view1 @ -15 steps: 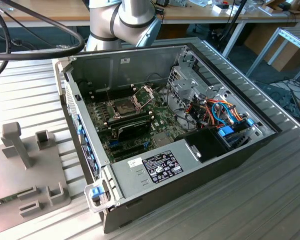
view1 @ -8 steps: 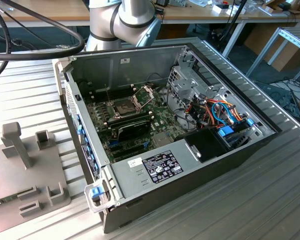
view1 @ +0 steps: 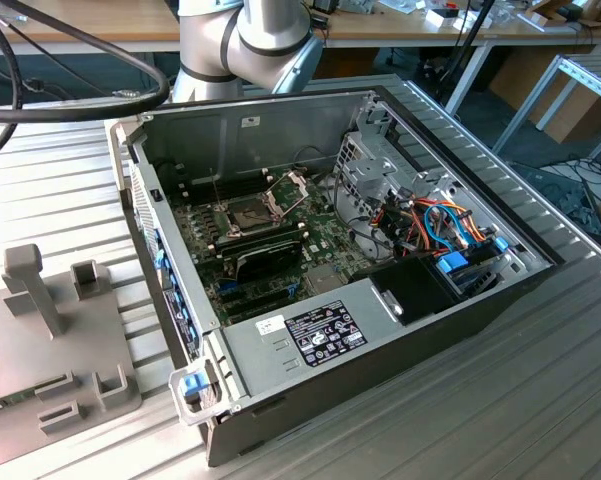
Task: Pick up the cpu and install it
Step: 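Pick up the cpu and move it towards the insertion slot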
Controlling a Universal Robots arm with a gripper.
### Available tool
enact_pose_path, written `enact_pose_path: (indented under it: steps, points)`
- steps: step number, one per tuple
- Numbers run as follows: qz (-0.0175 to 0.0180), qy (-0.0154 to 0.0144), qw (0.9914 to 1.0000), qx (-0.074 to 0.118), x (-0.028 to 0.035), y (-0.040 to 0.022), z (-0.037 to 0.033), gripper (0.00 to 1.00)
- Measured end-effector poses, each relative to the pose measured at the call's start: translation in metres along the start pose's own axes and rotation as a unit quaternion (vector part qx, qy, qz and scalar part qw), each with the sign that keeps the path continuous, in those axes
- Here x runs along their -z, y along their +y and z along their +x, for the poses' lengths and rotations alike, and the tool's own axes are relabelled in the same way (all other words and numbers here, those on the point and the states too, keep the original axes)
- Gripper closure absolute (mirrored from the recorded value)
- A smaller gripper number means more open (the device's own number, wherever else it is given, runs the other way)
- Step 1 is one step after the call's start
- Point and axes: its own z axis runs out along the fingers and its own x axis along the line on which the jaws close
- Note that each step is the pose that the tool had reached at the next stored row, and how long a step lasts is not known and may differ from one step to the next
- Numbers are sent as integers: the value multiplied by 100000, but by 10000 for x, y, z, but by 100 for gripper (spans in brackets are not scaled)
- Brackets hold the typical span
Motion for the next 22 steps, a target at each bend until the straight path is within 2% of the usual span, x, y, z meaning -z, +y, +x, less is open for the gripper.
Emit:
enact_pose_path:
  steps: [3, 8, 22]
  points:
    - [2, 2, 100000, -2, -80, -3, 0, 38]
    - [-2, -1, 100000, 0, -176, -7, 0, 38]
    - [1, 0, 100000, -1, -374, -15, 0, 38]
